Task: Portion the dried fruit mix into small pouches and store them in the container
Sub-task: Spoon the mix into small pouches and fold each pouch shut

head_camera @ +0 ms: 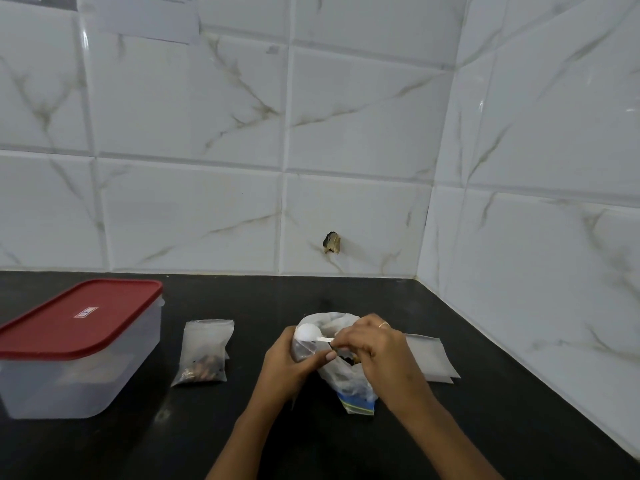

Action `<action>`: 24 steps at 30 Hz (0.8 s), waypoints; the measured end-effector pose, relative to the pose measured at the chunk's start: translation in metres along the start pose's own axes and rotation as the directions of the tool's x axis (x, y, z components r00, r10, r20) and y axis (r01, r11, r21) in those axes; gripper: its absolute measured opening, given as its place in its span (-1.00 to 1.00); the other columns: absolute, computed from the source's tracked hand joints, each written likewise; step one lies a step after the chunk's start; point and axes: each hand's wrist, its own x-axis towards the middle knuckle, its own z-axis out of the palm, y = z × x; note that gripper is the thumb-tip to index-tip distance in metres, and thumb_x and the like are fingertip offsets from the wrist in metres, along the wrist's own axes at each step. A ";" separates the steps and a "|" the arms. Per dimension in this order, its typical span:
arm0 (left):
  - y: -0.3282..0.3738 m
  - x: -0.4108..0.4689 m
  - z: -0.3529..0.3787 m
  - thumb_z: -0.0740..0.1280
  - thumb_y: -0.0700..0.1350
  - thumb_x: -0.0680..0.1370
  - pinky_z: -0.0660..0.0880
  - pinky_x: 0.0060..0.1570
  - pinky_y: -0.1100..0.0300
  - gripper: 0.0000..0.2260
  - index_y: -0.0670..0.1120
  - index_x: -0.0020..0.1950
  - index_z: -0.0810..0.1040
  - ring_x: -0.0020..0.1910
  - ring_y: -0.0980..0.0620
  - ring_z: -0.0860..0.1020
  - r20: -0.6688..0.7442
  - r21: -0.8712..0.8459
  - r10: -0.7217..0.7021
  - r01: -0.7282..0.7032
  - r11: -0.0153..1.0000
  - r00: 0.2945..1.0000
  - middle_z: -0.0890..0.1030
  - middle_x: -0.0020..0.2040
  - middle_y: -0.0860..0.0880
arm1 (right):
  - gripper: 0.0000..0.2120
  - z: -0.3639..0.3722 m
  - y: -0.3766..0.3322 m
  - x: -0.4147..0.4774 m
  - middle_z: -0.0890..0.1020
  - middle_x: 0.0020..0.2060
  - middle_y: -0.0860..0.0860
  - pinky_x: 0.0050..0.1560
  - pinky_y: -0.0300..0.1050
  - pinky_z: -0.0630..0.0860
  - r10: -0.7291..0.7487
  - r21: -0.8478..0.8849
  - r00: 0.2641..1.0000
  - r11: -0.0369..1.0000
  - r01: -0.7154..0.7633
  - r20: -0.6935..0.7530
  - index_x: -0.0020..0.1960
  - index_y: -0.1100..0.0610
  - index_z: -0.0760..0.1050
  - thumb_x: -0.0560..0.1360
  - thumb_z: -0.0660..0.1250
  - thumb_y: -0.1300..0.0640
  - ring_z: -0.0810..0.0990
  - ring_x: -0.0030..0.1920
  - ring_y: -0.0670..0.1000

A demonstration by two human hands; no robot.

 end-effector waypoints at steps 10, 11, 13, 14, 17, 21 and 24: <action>-0.001 0.000 0.000 0.49 0.13 0.21 0.54 -0.10 0.29 -0.45 -0.01 0.13 0.49 0.04 0.11 0.59 0.020 -0.011 0.008 -0.008 1.000 1.000 0.61 0.05 0.04 | -0.73 0.001 0.006 -0.003 0.64 -0.17 0.14 -0.08 -0.32 0.41 -0.083 -0.026 0.996 0.996 0.082 -0.041 -0.11 0.21 0.68 0.42 0.25 0.44 0.57 -0.10 0.02; -0.001 -0.001 0.000 0.49 0.12 0.21 0.54 -0.12 0.31 -0.47 0.00 0.12 0.49 0.03 0.12 0.59 0.019 -0.014 0.011 -0.011 1.000 1.000 0.62 0.04 0.03 | -0.77 0.002 0.006 -0.003 0.64 -0.18 0.12 -0.09 -0.44 0.41 -0.081 -0.016 0.995 0.997 0.080 -0.066 -0.12 0.20 0.68 0.43 0.27 0.37 0.57 -0.10 -0.09; 0.000 -0.001 0.000 0.51 0.08 0.24 0.53 -0.15 0.33 -0.52 0.01 0.10 0.50 0.00 0.13 0.60 0.021 -0.020 0.003 -0.003 1.000 1.000 0.62 0.03 0.02 | -0.82 0.002 0.006 -0.003 0.64 -0.21 0.02 -0.14 -0.58 0.41 0.010 0.056 0.990 0.998 -0.002 -0.141 -0.13 0.13 0.70 0.43 0.33 0.29 0.55 -0.11 -0.31; 0.000 -0.002 0.000 0.52 0.04 0.27 0.53 -0.16 0.34 -0.57 0.03 0.08 0.49 -0.01 0.14 0.60 0.022 -0.026 0.000 0.001 1.000 1.000 0.62 0.02 0.02 | -0.81 0.000 0.005 -0.002 0.63 -0.23 -0.06 -0.16 -0.58 0.41 0.114 0.133 0.982 0.987 -0.095 -0.149 -0.15 0.08 0.70 0.43 0.35 0.31 0.55 -0.14 -0.36; 0.002 -0.003 0.000 0.52 -0.03 0.32 0.52 -0.17 0.37 -0.63 0.10 0.05 0.46 -0.02 0.18 0.59 0.026 -0.021 -0.005 0.005 1.000 1.000 0.61 0.02 0.05 | -0.77 -0.007 0.008 0.000 0.66 -0.27 -0.14 -0.24 -0.48 0.48 0.434 0.465 0.900 0.808 -0.363 -0.051 -0.19 0.02 0.67 0.42 0.38 0.34 0.62 -0.23 -0.20; 0.007 -0.006 0.001 0.51 -0.08 0.36 0.45 -0.24 0.53 -0.64 0.16 0.00 0.40 -0.06 0.26 0.54 0.010 -0.003 0.018 -0.017 1.000 1.000 0.56 -0.01 0.13 | -0.88 -0.008 0.020 0.000 0.67 -0.21 0.06 -0.31 -0.34 0.53 0.665 0.723 0.738 0.454 -0.521 0.113 -0.09 0.19 0.64 0.46 0.35 0.33 0.59 -0.26 -0.05; 0.009 -0.008 0.002 0.49 -0.11 0.39 0.43 -0.26 0.56 -0.64 0.17 -0.02 0.37 -0.10 0.31 0.52 0.011 -0.001 0.035 -0.035 0.999 0.999 0.53 -0.05 0.18 | -0.89 0.000 0.032 -0.002 0.67 -0.19 0.03 -0.23 -0.35 0.50 0.721 0.600 0.693 0.547 -0.584 0.018 -0.05 0.16 0.63 0.48 0.35 0.27 0.61 -0.25 -0.08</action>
